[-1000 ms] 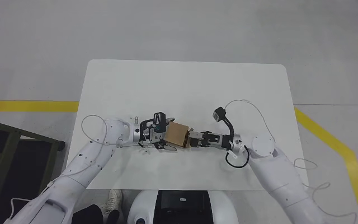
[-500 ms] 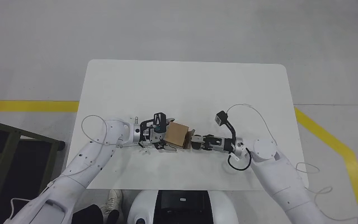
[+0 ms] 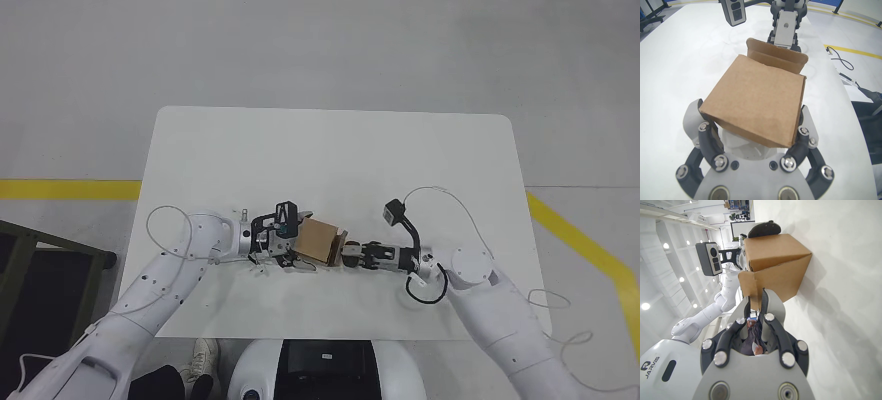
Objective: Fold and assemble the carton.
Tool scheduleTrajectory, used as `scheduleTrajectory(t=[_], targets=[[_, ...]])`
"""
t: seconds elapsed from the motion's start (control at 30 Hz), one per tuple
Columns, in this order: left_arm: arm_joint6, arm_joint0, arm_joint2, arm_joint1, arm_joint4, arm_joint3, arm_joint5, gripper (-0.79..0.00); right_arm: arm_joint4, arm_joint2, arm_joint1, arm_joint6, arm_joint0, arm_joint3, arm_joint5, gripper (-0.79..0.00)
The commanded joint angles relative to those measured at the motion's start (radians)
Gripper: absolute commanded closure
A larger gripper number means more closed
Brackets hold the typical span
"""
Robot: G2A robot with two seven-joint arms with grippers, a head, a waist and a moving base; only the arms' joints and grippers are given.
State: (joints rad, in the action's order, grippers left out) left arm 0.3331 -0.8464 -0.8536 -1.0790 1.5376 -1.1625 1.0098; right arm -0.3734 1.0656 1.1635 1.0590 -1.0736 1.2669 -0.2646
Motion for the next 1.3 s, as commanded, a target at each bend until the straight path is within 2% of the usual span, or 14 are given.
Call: scheduleTrajectory(t=[0.0, 0.33, 1.27], targets=[[-0.002, 0.001, 0.0, 0.0, 0.0, 0.0, -0.002, -0.785, 0.004, -0.001, 0.0, 0.002, 0.001, -0.001, 0.006, -0.126], [-0.004, 0.001, 0.0, -0.001, 0.0, -0.002, 0.0, -0.785, 0.048, -0.012, -0.002, 0.001, 0.012, 0.0, 0.035, -0.077], [0.004, 0.0, 0.0, -0.001, 0.002, -0.003, -0.001, -0.785, 0.13, -0.057, 0.004, -0.012, 0.075, 0.035, 0.102, -0.068]])
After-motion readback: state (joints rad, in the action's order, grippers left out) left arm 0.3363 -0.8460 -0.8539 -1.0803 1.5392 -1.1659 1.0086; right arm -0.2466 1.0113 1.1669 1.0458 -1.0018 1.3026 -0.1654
